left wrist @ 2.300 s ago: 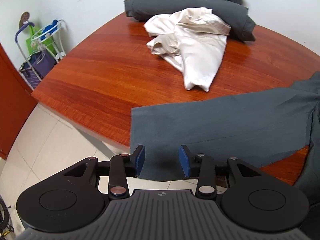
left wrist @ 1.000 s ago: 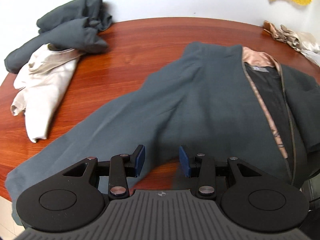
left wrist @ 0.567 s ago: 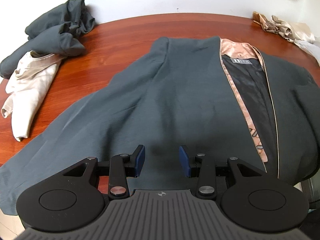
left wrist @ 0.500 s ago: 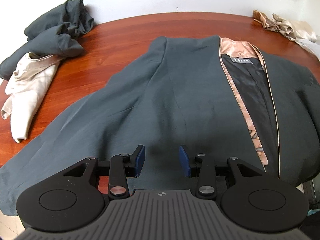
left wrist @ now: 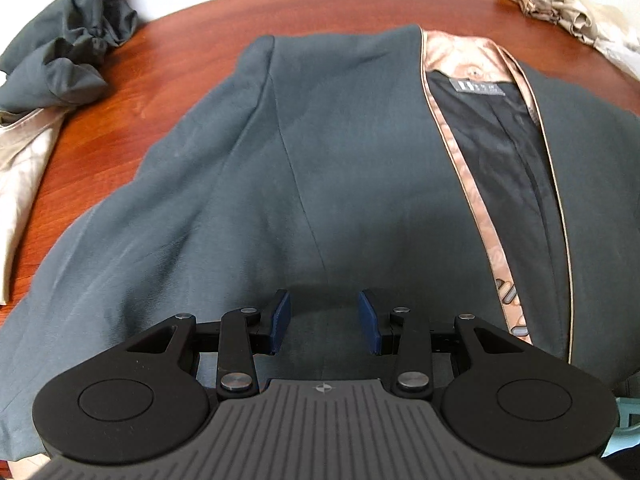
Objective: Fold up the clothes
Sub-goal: 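Lift the held jacket edge high with the right tool, flip it, release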
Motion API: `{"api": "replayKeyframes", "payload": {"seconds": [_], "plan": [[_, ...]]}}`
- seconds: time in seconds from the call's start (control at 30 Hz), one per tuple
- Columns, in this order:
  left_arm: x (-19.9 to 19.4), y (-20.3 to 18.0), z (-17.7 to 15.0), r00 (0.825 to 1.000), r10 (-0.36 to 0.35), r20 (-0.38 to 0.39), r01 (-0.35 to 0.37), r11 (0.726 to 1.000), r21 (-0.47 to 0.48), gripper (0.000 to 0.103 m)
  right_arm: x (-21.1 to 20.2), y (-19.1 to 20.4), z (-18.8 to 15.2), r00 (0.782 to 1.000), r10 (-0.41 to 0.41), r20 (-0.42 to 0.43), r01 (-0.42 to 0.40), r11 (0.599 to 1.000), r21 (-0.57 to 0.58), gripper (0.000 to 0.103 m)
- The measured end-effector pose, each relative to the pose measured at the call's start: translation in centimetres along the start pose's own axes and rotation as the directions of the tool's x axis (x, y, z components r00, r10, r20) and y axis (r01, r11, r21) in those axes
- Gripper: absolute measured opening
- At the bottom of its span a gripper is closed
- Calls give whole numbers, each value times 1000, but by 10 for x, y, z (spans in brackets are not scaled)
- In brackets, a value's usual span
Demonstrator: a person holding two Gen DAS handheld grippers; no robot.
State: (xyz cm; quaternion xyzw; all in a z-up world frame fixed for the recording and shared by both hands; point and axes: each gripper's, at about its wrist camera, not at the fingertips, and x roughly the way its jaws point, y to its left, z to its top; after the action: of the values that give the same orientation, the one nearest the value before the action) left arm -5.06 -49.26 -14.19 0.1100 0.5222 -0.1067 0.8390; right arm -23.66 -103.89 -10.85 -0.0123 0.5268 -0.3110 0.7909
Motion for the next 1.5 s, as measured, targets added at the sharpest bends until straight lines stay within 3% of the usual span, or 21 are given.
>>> {"api": "replayKeyframes", "payload": {"seconds": [0.5, 0.97, 1.5], "plan": [[3, -2, -1, 1000, 10, -7, -10, 1000, 14, 41, 12, -33, -28, 994, -85, -65, 87, 996, 36, 1], [3, -3, -2, 1000, 16, 0, -16, 1000, 12, 41, 19, -23, -94, 978, -15, -207, 36, 994, 100, 2], [3, -2, -2, 1000, 14, 0, -14, 999, 32, 42, 25, 4, -140, 953, 55, -298, -11, 989, 147, 2]]}}
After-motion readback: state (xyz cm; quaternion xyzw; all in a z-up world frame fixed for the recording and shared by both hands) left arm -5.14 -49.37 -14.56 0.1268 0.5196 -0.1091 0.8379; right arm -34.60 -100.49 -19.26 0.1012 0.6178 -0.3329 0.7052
